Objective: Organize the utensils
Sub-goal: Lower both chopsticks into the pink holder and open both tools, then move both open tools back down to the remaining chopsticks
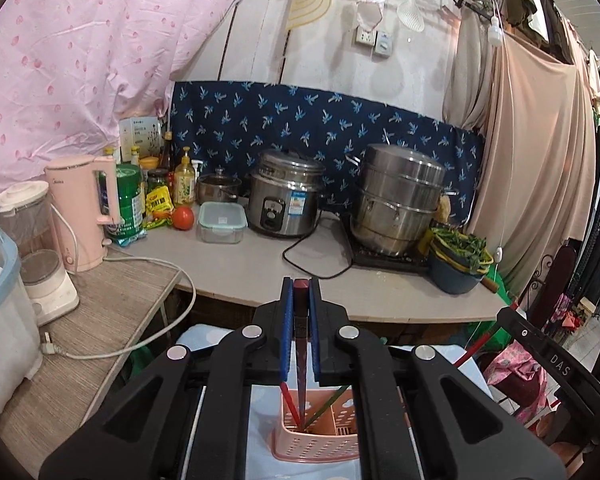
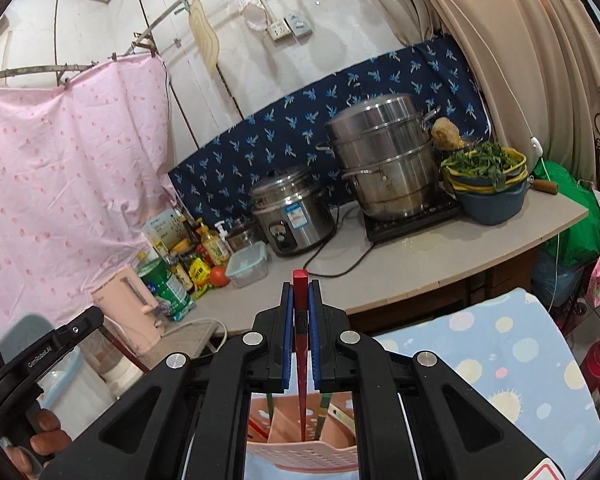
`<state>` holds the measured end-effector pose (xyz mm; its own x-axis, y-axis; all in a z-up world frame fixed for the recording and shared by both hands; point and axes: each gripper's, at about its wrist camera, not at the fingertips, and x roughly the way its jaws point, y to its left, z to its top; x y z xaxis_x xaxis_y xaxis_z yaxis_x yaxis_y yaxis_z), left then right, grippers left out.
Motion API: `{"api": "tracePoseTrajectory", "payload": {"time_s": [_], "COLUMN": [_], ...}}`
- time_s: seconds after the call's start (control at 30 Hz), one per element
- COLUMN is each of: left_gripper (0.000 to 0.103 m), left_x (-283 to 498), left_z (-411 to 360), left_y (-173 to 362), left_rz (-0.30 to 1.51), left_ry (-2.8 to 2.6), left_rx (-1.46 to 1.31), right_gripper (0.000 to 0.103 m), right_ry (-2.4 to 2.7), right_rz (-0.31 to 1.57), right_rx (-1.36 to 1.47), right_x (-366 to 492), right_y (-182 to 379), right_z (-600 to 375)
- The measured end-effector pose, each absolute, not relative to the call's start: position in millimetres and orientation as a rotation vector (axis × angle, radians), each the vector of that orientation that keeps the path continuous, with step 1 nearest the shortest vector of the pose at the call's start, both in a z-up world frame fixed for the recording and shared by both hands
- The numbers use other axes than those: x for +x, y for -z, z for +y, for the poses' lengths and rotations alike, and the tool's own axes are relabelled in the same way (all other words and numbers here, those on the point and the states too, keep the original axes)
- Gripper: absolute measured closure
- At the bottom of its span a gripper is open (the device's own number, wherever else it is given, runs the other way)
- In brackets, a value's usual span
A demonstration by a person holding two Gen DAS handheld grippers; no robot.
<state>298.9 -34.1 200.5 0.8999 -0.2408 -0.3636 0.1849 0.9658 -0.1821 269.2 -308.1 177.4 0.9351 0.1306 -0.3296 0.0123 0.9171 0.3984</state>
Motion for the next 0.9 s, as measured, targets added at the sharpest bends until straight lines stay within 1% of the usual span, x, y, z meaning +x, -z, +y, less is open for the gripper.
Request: {"api": "tracePoseTrajectory", "payload": {"time_s": [0.3,0.33,0.4,0.43,0.47,0.5,0.53,0.6,0.9], "left_gripper": [0.096,0.095,0.094,0.088,0.081,0.064,0.053,0.052,0.052], "left_x": [310,310,309,308,309,309,307,303,283], "left_z": [-42,-42,-43,-44,-44,-44,-44,-44,-46], "left_y": [-169,-168,-166,-165,-165,-165,-164,-164,-157], "left_rz": [0.474,0.478,0.479,0.488,0.495,0.505,0.504,0.495,0.522], "left_ry": [0.223,0.221,0.217,0.215,0.216,0.213,0.209,0.198,0.192], "left_rx": [-0.138,-0.137,-0.136,-0.132,-0.13,-0.131,-0.134,-0.129,-0.083], "right_gripper": [0.096,0.095,0.09,0.082,0.068,0.063,0.058,0.058,0.058], "right_ry": [-0.064,-0.06,-0.051,-0.054,-0.054,-0.051,-0.05,-0.056,-0.071], "right_rz": [0.417,0.416,0.407,0.407,0.403,0.395,0.39,0.389,0.396], "right_rx": [0.405,0.406,0.41,0.414,0.418,0.419,0.415,0.404,0.38], "right_x": [278,277,275,274,272,269,267,262,237], "right_y": [-155,-155,-154,-154,-154,-155,-155,-157,-158], "right_z": [-308,-308,-310,-311,-312,-312,-313,-312,-308]}}
